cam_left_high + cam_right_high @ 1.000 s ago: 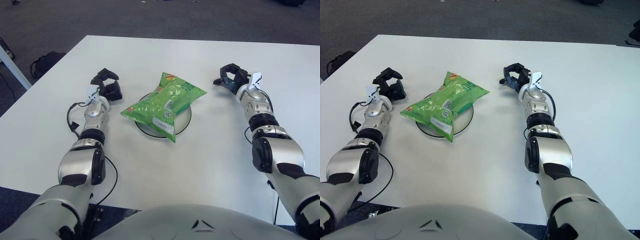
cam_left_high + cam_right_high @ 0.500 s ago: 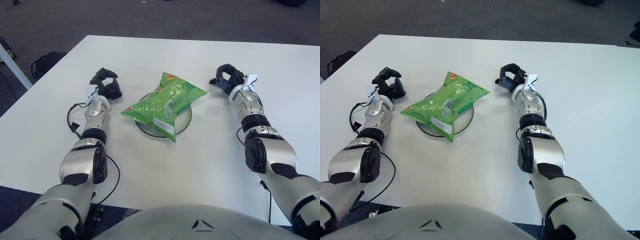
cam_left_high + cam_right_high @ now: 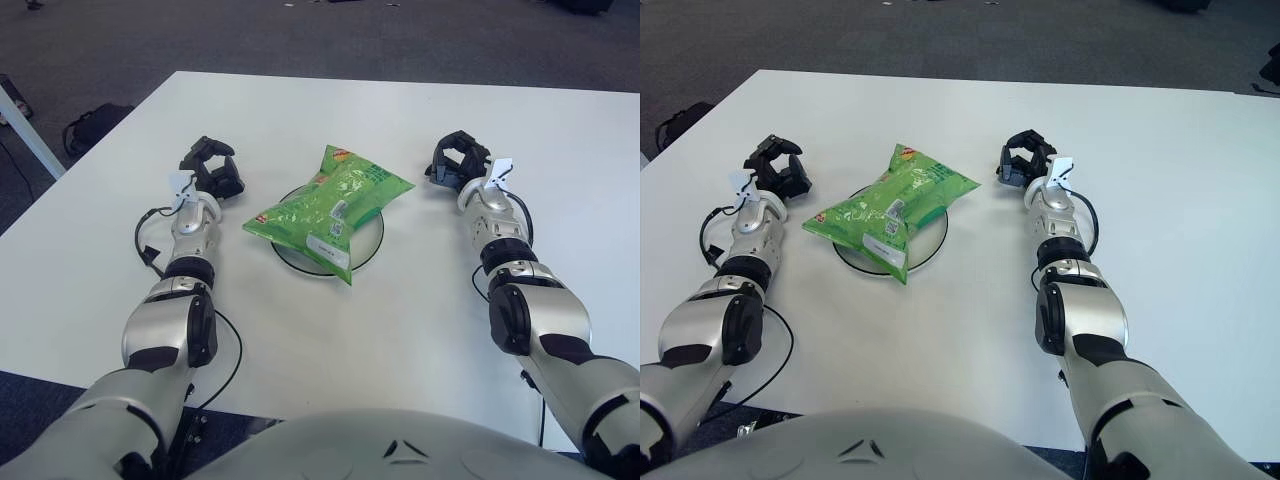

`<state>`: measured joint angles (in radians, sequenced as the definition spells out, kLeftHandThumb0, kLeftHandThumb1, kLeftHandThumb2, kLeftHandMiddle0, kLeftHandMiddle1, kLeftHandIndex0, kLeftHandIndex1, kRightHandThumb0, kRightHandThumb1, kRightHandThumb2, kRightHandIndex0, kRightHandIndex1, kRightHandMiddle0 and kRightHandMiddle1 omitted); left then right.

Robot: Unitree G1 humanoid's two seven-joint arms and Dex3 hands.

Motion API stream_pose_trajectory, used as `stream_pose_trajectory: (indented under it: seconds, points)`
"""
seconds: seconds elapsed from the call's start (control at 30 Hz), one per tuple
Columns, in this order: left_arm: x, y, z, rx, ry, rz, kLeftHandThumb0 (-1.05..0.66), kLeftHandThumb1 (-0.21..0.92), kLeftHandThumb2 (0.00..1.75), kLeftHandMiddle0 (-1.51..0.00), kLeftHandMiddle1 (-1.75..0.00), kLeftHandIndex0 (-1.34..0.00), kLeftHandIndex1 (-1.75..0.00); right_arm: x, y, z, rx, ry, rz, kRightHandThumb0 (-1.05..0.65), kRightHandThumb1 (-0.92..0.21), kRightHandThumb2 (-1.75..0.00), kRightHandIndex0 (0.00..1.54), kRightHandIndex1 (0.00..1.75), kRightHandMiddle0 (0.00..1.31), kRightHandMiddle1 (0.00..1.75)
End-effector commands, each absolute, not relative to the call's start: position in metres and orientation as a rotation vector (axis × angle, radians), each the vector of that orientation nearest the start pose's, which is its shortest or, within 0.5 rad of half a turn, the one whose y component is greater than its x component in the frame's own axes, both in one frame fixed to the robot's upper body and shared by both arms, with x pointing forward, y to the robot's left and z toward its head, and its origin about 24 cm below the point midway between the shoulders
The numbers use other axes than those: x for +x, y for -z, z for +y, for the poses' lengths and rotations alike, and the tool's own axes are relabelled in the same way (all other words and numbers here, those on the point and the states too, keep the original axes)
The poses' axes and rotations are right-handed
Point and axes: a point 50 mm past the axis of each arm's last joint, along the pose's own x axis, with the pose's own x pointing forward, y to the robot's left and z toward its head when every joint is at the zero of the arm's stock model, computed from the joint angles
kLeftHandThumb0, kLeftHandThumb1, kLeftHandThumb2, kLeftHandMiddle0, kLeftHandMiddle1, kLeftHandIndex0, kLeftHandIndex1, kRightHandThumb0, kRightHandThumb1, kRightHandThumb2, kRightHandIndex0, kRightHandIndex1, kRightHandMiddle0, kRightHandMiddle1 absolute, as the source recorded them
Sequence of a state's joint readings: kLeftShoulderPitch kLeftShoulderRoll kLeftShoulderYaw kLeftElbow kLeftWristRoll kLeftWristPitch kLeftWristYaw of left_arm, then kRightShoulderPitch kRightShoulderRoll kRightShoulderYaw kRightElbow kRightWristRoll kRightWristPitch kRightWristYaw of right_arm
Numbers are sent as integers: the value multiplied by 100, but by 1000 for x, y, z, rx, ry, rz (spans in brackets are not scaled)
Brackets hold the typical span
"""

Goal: Put the snack into the plate.

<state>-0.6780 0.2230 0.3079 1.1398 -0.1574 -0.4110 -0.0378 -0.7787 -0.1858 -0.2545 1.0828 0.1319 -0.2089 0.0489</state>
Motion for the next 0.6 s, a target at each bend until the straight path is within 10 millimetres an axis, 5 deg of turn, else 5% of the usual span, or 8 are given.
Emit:
stream_pose_trajectory:
  seconds: [0.0,0.33,0.57]
  points:
    - [336,-10,226,-127,-249,147,-48,32,131,-128,-175,-61,-175,358,-23,-200,171,128,247,-1,-9,-154,81,161,59,175]
    - [337,-10,227,-116,-235,158,-47,34,129,-127,-175,-59,-175,358,-23,-198,196,139,236,-1,-5,-158,84,161,60,175]
    - [337,-10,225,-101,-218,156,-47,34,129,-127,-175,-60,-175,358,-25,-196,43,145,232,-1,-4,-161,82,168,61,175]
